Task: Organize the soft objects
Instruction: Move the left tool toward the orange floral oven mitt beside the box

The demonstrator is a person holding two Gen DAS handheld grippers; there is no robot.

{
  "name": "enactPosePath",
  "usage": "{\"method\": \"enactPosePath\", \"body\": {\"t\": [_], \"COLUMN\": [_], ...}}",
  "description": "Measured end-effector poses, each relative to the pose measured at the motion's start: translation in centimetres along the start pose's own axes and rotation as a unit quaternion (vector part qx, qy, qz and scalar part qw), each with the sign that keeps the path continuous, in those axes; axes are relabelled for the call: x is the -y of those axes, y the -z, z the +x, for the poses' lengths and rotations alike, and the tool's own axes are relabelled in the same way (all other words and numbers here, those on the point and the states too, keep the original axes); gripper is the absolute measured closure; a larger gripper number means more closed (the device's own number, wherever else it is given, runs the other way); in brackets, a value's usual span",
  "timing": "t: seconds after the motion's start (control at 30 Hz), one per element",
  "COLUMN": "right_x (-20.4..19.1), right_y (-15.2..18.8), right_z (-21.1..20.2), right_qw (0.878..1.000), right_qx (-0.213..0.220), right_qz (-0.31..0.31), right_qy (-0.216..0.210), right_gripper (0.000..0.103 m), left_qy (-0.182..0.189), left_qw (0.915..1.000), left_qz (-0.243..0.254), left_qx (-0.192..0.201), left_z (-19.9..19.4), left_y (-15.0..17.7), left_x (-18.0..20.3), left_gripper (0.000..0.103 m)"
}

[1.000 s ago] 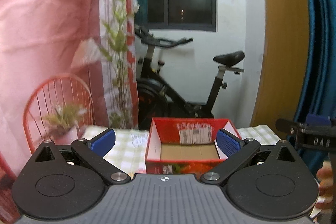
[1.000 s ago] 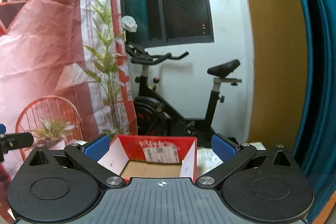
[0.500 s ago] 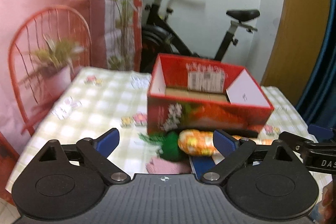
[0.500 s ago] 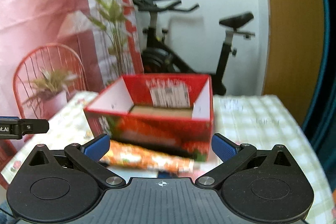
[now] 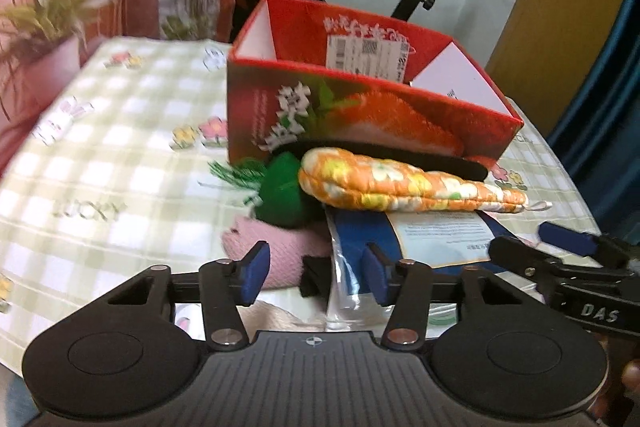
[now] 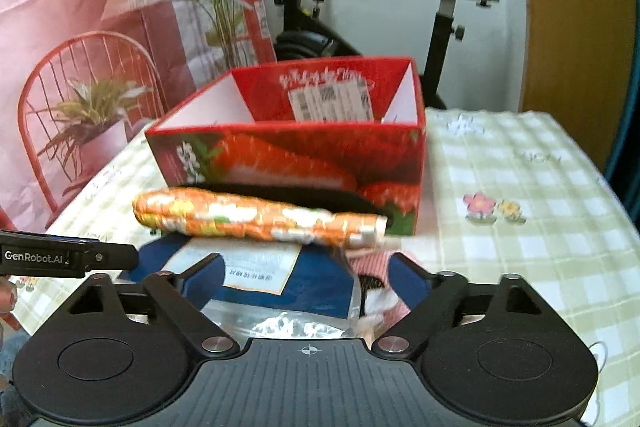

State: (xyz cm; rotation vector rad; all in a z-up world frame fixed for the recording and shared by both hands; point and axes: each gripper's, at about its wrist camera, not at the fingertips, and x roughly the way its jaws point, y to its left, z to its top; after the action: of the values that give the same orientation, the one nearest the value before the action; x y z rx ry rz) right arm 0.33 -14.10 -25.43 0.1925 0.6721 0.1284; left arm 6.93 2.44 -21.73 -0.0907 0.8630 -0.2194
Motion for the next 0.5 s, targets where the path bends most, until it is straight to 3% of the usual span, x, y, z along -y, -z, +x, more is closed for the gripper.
{"method": "enactPosePath", "body": {"t": [0.27, 0.5], "right_x": [0.1, 0.6], "right_y": [0.6, 0.7], "right_z": [1.4, 2.0], "right_qw": [1.000, 0.999], "right_qx": [-0.018, -0.025], "right_qz": [0.009, 0.019], "right_qy": [-0.023, -0.030], "right_gripper": [0.028, 0.028], "left_qy": [0.057, 0.061], "left_qw": [0.9973, 0.9965], "left_qz": [-0.039, -0.050], "left_qx": [-0.027, -0.027], "left_z": [2.0, 2.7], "left_y": [0.5, 0.8], "left_x": [-0.4, -0.7], "left_gripper": [0.052, 0.052]}}
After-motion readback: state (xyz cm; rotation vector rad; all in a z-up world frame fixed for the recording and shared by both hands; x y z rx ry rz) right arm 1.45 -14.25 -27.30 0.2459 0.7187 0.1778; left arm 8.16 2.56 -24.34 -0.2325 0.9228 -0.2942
